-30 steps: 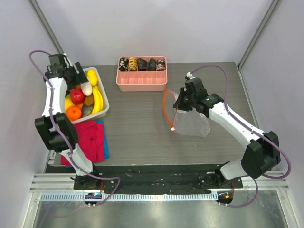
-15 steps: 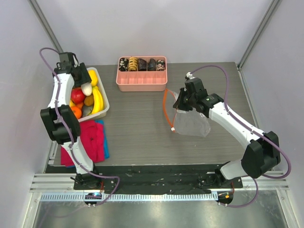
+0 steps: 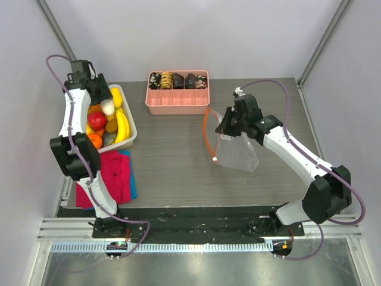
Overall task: Place the food in the zip-top bag and seal the zipper
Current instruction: Pick up the fake vegetable from the bin, then place the fake vegetable in the zipper food storage bag.
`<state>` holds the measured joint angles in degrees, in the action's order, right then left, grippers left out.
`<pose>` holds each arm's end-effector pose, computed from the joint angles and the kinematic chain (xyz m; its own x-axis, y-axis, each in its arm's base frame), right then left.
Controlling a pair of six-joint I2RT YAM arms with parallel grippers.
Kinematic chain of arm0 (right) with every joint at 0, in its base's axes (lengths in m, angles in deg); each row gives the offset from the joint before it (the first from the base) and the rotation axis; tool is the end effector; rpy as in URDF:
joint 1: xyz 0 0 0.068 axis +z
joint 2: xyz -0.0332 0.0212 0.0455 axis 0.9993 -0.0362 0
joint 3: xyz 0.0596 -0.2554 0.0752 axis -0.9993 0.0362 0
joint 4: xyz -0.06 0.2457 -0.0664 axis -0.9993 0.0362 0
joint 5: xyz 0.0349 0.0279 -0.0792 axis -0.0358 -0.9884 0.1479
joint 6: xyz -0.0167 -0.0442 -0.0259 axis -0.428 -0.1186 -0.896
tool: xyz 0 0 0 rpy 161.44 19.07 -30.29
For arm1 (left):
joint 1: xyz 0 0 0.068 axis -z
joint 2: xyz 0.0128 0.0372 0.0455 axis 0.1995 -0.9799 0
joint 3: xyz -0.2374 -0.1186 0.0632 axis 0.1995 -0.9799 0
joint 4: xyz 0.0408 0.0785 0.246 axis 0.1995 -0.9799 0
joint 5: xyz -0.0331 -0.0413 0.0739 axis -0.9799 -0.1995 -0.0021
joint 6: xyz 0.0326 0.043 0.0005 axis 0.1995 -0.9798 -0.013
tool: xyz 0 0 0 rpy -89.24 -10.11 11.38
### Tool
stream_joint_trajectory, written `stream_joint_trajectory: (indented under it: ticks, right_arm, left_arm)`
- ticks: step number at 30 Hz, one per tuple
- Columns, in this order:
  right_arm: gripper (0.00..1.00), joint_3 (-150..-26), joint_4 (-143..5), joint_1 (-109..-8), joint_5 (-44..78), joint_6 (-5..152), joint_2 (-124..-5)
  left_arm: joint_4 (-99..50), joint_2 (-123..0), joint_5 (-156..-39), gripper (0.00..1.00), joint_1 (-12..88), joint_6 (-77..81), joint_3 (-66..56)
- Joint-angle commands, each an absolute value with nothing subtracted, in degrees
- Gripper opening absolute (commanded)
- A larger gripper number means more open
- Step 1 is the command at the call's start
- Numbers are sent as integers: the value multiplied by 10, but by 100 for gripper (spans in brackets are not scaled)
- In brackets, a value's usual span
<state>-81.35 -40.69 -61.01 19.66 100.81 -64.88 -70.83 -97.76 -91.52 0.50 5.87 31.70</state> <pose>0.2794 0.1457 0.3076 -0.7755 0.2305 -0.5878 -0.0965 0.8768 0.4712 0.4318 0.0826 0.3280 -0.6431 -0.4033 -0.6510 -0.3534 0.9105 -0.2149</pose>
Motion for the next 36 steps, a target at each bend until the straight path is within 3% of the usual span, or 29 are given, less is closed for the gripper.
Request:
stream_joint_trajectory:
  ticks: [1,9,15,24,36]
  right_arm:
    - [1,-853,-422,-617,156,1035,-636]
    - [1,-886,-442,-619,88,1121,-641]
    - [1,-864,-494,-620,20,1192,-658]
    - [1,-849,-561,-634,-59,1245,-673]
    - [1,-815,-563,-637,-49,1241,-661]
  left_arm:
    - [-657,-872,-988,13,6,62,318]
    - [-472,-703,-1133,6,57,74,191]
    - [-334,-618,-1161,1,209,85,90]
    - [-183,-635,-1112,0,417,57,17]
    - [-133,-685,-986,0,511,74,-41]
